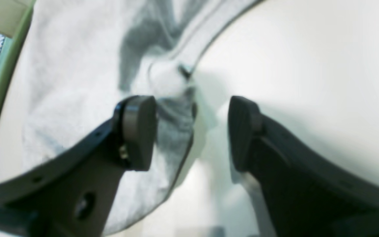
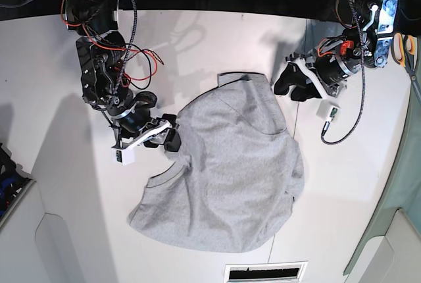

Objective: Layout the t-shirt on the table in an organized manner, then fold the t-shirt properly
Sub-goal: 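Reach both grippers to the grey t-shirt edges and grasp them, then lift and pull the shirt apart with both grippers, then release, then grasp the shirt edge with the right gripper and drag it outward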

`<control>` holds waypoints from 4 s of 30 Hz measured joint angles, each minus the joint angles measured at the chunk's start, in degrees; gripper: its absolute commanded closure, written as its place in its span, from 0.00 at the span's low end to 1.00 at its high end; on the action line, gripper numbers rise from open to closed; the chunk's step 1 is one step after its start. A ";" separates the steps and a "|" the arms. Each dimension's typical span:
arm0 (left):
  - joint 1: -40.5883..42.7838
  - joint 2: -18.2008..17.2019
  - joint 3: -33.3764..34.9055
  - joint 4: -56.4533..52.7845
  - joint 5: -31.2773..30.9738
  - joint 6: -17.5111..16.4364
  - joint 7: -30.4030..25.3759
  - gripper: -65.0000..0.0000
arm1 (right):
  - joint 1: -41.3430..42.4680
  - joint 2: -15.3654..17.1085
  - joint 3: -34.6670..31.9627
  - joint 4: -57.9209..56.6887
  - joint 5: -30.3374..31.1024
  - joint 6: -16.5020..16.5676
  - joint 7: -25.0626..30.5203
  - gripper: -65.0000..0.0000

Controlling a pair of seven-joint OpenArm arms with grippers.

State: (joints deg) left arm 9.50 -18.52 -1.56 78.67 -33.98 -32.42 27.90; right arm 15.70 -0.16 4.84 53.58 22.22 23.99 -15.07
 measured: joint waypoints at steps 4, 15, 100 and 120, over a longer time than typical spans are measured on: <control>-0.17 2.54 0.00 -1.75 -0.28 0.04 -0.37 0.44 | 0.22 -0.98 0.02 0.02 -1.09 0.02 0.17 0.47; -4.94 6.62 -0.22 -9.11 3.45 0.00 -2.89 1.00 | 0.13 -2.27 0.02 0.02 -6.05 0.02 3.26 1.00; 7.98 -22.73 0.33 19.30 -10.67 -7.26 16.24 0.45 | -2.12 5.42 19.08 2.34 2.25 0.04 -5.57 0.56; 10.88 -22.75 0.33 19.30 -7.80 -7.30 12.52 1.00 | 12.79 6.47 18.86 14.12 9.11 8.66 -19.91 1.00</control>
State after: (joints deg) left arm 20.38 -41.28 -1.23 97.97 -41.78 -39.72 40.42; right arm 28.49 6.31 23.70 67.70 31.33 32.64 -34.98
